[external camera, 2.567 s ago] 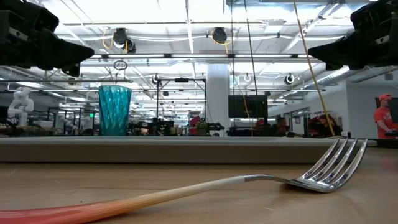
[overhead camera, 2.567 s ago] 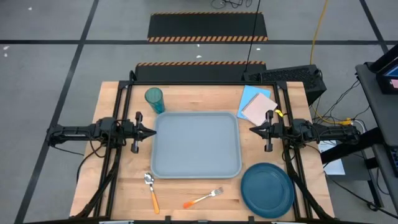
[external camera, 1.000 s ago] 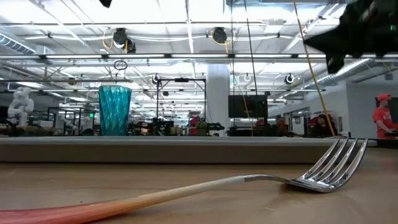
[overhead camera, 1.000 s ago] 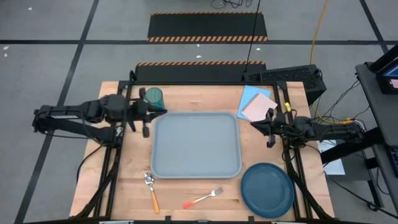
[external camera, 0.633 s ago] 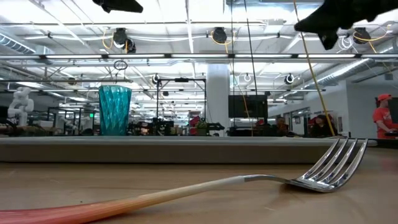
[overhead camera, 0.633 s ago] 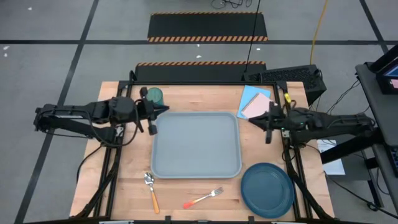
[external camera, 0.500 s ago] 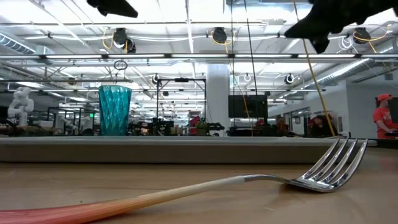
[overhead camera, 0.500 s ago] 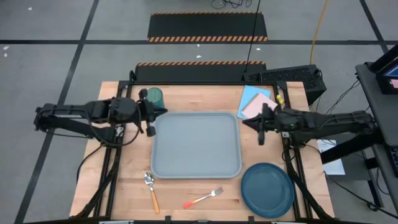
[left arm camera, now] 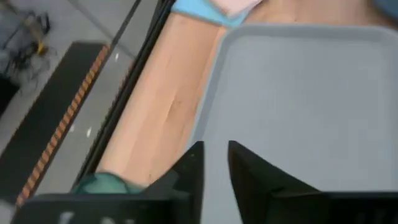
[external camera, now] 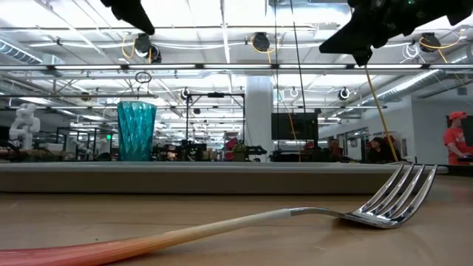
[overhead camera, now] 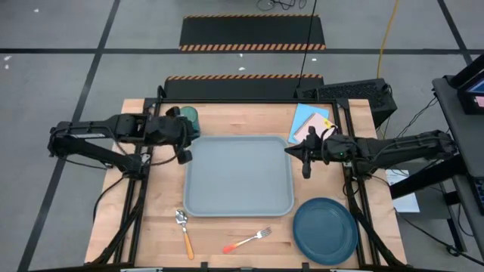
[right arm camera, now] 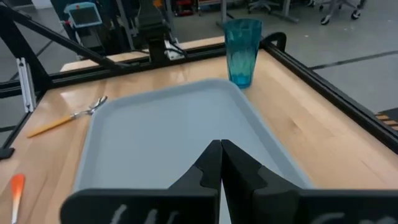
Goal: Pick and place plate/cup/fork/spoon on tray
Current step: Put the blue cup on the top right of the gray serving tray
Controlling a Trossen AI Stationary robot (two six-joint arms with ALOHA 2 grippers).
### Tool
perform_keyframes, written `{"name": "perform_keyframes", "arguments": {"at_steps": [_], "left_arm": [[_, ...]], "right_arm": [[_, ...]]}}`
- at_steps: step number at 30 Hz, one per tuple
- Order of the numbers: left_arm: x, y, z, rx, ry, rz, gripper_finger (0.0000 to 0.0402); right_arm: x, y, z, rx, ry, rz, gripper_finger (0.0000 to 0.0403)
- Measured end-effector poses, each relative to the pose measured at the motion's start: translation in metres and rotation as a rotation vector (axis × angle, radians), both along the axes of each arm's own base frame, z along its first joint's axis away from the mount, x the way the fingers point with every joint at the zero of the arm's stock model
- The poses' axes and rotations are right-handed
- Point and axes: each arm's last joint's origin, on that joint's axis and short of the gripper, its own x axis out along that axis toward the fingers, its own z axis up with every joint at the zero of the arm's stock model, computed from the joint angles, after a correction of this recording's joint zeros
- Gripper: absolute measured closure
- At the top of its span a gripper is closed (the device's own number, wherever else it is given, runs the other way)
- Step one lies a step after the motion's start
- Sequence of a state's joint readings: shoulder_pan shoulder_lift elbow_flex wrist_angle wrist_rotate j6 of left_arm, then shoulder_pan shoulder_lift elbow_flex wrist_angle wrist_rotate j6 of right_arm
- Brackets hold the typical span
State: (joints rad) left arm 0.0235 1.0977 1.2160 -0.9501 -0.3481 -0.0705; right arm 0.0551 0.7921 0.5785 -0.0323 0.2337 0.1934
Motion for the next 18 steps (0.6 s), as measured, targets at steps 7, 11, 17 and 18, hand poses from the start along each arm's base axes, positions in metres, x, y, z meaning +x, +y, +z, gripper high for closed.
{"name": "perform_keyframes", "arguments": {"at_steps": [7,11,17,18], "left_arm": [[0.012,0.026,-0.029,-0.017,0.278,0.112,0.0234],[0.017,0.042,-0.042,-0.040,0.386,0.160,0.0212],[0.018,0.065,-0.051,-0.050,0.456,0.179,0.0194],[0.018,0.068,-0.052,-0.051,0.465,0.177,0.0191]], "right_arm": [[0.001,0.000,-0.001,0.002,0.003,0.000,0.0403],[0.001,0.000,-0.001,-0.025,0.010,0.008,0.0403],[0.001,0.000,-0.003,-0.086,0.044,0.029,0.0403],[0.000,0.000,-0.004,-0.095,0.056,0.033,0.0403]]}}
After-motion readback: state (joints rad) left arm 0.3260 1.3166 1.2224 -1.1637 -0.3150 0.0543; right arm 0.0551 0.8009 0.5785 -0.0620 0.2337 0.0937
